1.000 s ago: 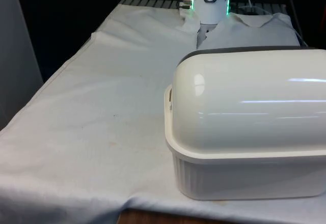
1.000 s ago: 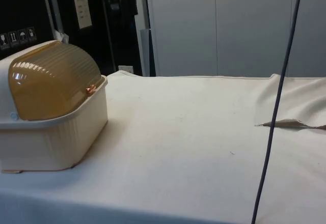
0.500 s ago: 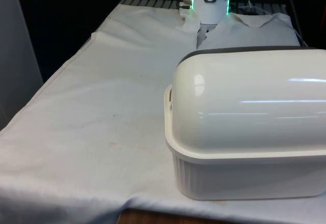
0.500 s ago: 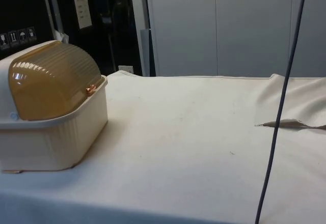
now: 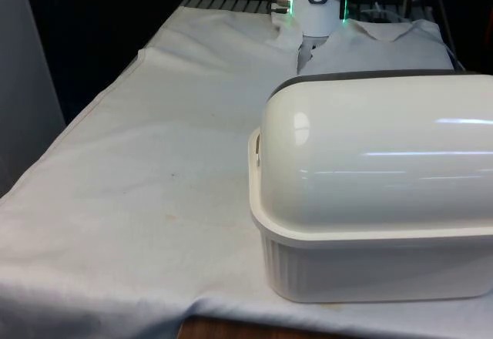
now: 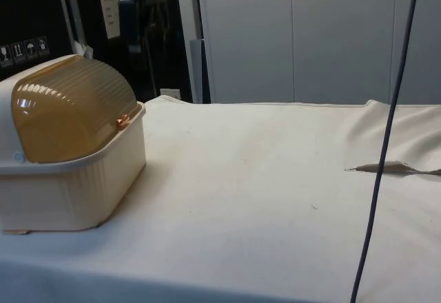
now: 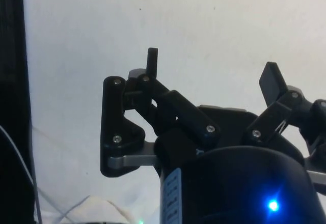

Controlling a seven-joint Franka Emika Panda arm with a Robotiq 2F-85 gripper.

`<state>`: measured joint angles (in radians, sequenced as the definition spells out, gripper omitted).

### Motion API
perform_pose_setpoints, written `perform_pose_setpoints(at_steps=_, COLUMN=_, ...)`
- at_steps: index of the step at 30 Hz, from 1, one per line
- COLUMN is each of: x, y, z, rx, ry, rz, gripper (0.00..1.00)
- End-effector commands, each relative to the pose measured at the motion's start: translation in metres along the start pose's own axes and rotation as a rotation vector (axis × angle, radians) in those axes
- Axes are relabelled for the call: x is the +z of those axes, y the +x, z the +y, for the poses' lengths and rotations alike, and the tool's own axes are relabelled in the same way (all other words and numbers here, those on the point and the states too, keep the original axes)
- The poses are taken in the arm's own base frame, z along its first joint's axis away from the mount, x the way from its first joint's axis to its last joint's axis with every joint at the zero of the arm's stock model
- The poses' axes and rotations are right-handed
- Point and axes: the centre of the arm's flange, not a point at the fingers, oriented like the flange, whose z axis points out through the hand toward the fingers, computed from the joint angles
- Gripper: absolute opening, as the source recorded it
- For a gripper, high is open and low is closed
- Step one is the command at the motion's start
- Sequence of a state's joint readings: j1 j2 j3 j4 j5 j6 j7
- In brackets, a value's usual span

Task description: Open the lid, then close it.

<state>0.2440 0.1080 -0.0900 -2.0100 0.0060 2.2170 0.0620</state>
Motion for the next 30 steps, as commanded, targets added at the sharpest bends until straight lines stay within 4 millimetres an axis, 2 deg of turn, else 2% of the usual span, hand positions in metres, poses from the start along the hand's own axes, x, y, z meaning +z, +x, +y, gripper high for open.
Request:
perform_pose_setpoints(at_steps=1, x=0.002, y=0.0, z=-0.002, rx=0.003, ry=-0.003, rz=0.016, gripper=1.0)
perform_pose_setpoints(at_steps=6, x=0.009, y=0.001, z=-0.008, rx=-0.003, ry=-0.001, rz=0.04, gripper=1.0)
perform_pose_setpoints(at_steps=21, x=0.028, y=0.001, z=-0.009, rx=-0.017, ry=-0.001, rz=0.104, gripper=1.0)
perform_pose_setpoints(at_steps=30, x=0.047, y=0.0, z=-0.008, rx=-0.028, ry=-0.01, rz=0.142, gripper=1.0)
